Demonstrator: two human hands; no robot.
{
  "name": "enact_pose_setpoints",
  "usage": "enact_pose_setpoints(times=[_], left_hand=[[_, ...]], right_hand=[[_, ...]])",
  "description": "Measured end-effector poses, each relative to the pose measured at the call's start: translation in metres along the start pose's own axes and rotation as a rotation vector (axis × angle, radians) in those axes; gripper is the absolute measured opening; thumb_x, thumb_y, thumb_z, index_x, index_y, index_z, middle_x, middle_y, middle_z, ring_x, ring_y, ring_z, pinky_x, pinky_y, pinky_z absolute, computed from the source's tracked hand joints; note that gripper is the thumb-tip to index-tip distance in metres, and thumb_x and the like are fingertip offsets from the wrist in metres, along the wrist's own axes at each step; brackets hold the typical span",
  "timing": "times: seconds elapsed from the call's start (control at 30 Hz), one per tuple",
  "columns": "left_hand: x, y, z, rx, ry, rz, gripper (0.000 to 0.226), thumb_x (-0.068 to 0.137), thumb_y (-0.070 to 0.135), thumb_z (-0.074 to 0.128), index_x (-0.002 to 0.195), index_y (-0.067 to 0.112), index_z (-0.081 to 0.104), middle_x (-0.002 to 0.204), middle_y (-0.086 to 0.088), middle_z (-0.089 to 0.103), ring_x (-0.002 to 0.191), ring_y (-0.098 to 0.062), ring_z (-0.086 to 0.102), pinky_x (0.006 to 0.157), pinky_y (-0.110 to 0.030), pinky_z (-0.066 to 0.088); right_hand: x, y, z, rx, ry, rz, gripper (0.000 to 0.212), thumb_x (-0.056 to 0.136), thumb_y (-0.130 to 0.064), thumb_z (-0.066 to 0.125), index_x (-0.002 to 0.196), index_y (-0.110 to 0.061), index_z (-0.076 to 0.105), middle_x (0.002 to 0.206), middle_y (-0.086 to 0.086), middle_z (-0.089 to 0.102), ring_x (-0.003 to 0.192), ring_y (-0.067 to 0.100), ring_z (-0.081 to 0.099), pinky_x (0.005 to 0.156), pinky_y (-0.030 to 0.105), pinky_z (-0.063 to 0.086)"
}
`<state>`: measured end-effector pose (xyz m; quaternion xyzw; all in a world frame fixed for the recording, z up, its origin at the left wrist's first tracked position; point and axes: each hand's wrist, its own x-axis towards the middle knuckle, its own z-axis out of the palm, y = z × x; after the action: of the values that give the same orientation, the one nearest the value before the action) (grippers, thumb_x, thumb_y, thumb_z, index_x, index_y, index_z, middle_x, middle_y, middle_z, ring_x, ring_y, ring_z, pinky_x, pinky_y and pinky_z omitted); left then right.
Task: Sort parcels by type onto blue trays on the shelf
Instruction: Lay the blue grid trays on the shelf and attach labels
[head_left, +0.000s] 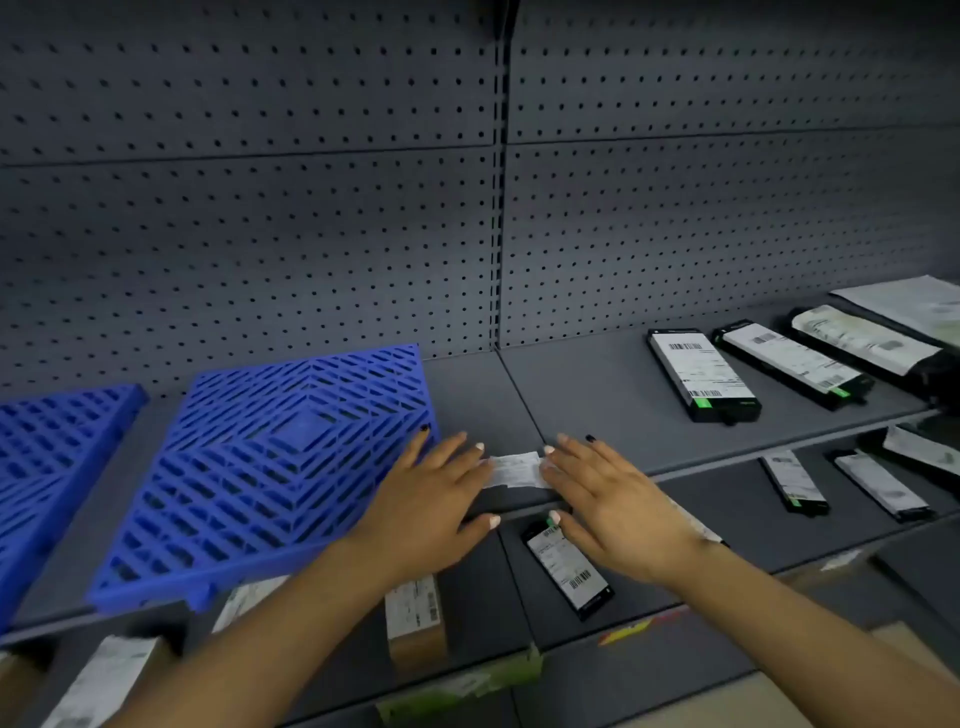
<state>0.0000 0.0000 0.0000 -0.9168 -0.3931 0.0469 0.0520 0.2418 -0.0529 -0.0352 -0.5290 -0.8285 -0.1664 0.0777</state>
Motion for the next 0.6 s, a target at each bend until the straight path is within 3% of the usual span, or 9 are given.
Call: enact_pose_setpoints(times=[0.13, 0.23, 0.37, 0.47, 0.6], left_hand=[[0.006, 0.002, 0.007, -0.039, 0.051, -0.008, 0.088, 0.075, 0.064, -0.005, 0.149, 0.024, 0.023, 0.156, 0.006, 0.022, 0.146, -0.015, 0.003, 0.116, -0.044, -0.004], [0.008, 0.004, 0.011, -0.071, 0.042, -0.022, 0.083, 0.079, 0.061, 0.001, 0.143, 0.023, 0.036, 0.15, 0.007, 0.036, 0.145, -0.017, 0.012, 0.117, -0.044, 0.002], [0.008, 0.013, 0.013, -0.006, 0.162, -0.056, 0.051, 0.086, 0.051, 0.03, 0.102, 0.026, 0.072, 0.108, 0.011, 0.07, 0.121, -0.017, 0.055, 0.104, -0.044, 0.033], [0.009, 0.02, 0.02, -0.044, 0.26, -0.04, 0.045, 0.084, 0.048, 0.036, 0.091, 0.027, 0.075, 0.097, 0.012, 0.072, 0.109, -0.015, 0.062, 0.097, -0.043, 0.044], [0.007, 0.03, 0.027, -0.07, 0.356, 0.005, 0.03, 0.079, 0.043, 0.05, 0.084, 0.027, 0.075, 0.093, 0.012, 0.072, 0.102, -0.015, 0.065, 0.1, -0.038, 0.042]], right_hand=[[0.001, 0.008, 0.012, 0.023, -0.035, -0.031, 0.059, 0.1, -0.045, 0.02, 0.125, -0.009, 0.059, 0.132, 0.01, 0.056, 0.129, 0.026, 0.046, 0.112, 0.038, 0.022], [0.0, 0.016, 0.022, 0.065, 0.006, -0.059, 0.058, 0.1, -0.047, 0.023, 0.126, -0.009, 0.059, 0.131, 0.009, 0.057, 0.126, 0.024, 0.049, 0.113, 0.038, 0.028], [-0.001, 0.02, 0.027, 0.145, 0.08, -0.064, 0.058, 0.1, -0.047, 0.024, 0.125, -0.008, 0.06, 0.13, 0.009, 0.058, 0.123, 0.025, 0.052, 0.108, 0.043, 0.031], [-0.001, 0.022, 0.03, 0.212, 0.119, -0.077, 0.058, 0.1, -0.047, 0.024, 0.125, -0.008, 0.059, 0.131, 0.01, 0.057, 0.124, 0.025, 0.051, 0.108, 0.043, 0.031], [-0.004, 0.028, 0.035, 0.254, 0.145, -0.114, 0.057, 0.101, -0.045, 0.023, 0.129, -0.008, 0.055, 0.135, 0.012, 0.054, 0.126, 0.024, 0.049, 0.106, 0.043, 0.033]])
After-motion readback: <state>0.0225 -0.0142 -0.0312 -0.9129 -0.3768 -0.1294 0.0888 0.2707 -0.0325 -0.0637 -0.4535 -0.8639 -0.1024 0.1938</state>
